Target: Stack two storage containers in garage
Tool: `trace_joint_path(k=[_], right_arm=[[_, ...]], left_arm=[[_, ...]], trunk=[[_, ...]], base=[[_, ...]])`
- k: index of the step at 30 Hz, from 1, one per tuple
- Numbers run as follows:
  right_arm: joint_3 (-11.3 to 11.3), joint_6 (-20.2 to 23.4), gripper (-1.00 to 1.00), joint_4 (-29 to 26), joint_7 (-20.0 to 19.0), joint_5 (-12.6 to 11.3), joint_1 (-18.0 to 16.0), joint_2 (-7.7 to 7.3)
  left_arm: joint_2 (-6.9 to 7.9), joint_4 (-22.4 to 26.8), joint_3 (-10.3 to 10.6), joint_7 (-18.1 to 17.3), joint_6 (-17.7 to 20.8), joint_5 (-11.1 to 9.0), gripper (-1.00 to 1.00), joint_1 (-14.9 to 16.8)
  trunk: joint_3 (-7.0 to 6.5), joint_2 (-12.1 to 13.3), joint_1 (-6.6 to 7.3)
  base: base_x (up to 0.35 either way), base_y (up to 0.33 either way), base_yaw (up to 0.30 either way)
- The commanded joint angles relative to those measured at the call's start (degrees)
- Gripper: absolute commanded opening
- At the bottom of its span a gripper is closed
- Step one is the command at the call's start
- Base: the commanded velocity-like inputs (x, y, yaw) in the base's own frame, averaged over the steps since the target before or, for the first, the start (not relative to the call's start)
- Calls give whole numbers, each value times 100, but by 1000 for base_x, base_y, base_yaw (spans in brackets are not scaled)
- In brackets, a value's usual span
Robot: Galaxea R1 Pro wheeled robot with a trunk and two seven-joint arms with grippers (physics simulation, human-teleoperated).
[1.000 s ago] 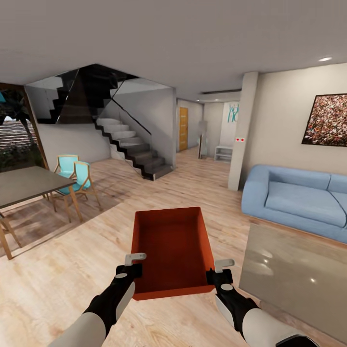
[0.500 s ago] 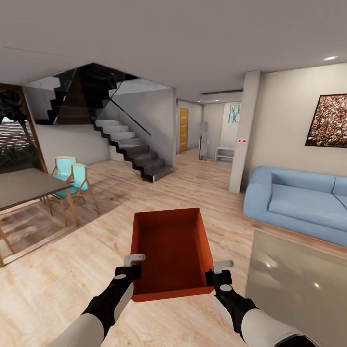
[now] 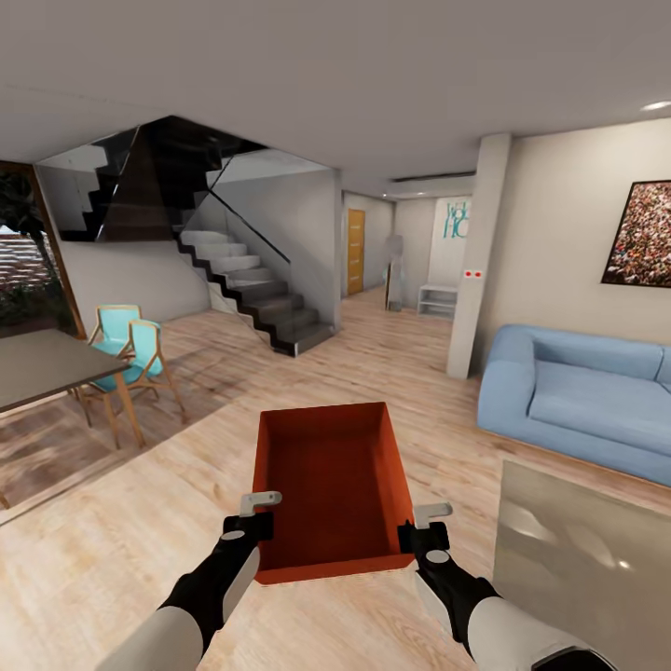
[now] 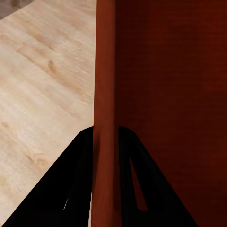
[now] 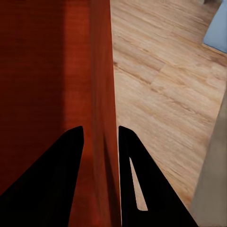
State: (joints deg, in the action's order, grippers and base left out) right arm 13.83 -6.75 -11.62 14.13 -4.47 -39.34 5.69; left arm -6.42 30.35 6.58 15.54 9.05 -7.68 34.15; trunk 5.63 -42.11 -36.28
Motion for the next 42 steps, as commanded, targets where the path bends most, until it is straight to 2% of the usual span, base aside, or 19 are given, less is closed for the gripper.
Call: trace_joint_path(k=[1, 14, 42], right_arm=[[-30, -28, -100, -7, -7, -17, -4, 218], [-12, 107, -100, -7, -7, -10, -4, 222], [-12, 111, -100, -7, -7, -10, -4, 222]], left_arm=[[0, 15, -26, 55, 35, -190, -100, 5], [1, 15, -33, 55, 35, -195, -100, 4], [1, 15, -34, 55, 41, -199, -100, 4]], trunk=[[9, -7, -4], [9, -7, -4], [9, -7, -4]], base=[[322, 0, 0], [322, 0, 0], [322, 0, 0]])
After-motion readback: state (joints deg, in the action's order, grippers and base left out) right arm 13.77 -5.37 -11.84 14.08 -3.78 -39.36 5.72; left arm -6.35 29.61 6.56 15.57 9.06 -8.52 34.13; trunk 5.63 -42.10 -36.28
